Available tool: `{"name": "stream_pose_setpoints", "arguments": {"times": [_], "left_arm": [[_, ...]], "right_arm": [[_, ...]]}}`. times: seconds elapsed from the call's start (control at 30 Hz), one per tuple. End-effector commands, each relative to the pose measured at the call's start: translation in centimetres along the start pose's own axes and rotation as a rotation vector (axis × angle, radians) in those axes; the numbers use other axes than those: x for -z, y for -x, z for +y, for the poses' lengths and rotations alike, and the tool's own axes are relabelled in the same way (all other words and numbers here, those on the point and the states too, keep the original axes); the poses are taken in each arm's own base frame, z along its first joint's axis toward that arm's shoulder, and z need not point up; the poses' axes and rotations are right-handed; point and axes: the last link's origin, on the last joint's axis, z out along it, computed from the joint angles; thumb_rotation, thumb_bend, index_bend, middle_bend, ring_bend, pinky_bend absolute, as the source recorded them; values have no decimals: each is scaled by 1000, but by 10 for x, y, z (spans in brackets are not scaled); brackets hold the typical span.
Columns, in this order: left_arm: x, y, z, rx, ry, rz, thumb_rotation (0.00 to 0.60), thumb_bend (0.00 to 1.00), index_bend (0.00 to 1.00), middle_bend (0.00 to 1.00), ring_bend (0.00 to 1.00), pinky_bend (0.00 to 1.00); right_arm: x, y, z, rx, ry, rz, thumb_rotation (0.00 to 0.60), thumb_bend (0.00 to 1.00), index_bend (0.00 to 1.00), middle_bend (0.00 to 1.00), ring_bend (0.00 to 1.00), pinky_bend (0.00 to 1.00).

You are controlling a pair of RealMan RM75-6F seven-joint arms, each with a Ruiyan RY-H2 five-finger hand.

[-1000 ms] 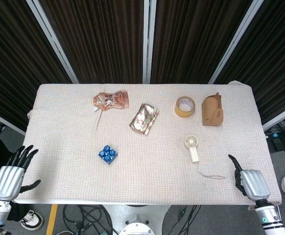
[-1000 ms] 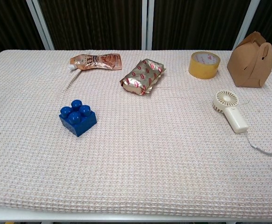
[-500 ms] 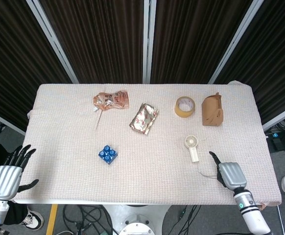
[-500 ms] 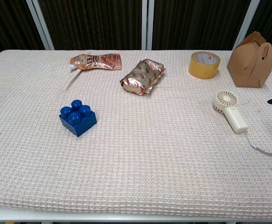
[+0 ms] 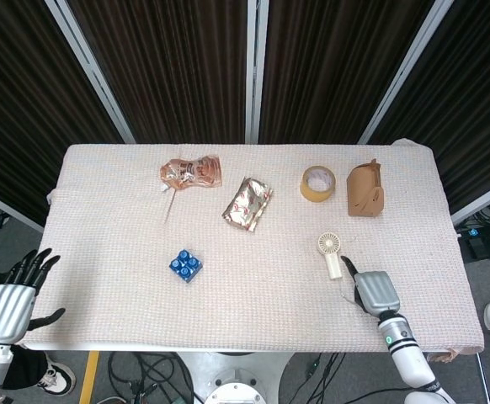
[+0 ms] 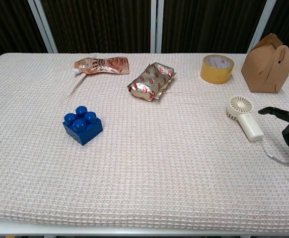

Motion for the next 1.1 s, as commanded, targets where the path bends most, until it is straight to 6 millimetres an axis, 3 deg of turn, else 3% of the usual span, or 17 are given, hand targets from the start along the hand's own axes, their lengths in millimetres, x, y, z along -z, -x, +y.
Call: {"name": "stream_pose_setpoints", "arguments": {"times": [0.03,1.1], "left_arm": [[0,-1,1,2,4,0,600,0,112,45,0,173],[2,2,0,17,5,-14,600,0,112,44,0,173]], "right_arm": [[-3,0,-3,9,-4,-1,600,1000,0,910,893,804],[-16,6,-15,27,-7,-58,600,1000,17,910,893,804]]}}
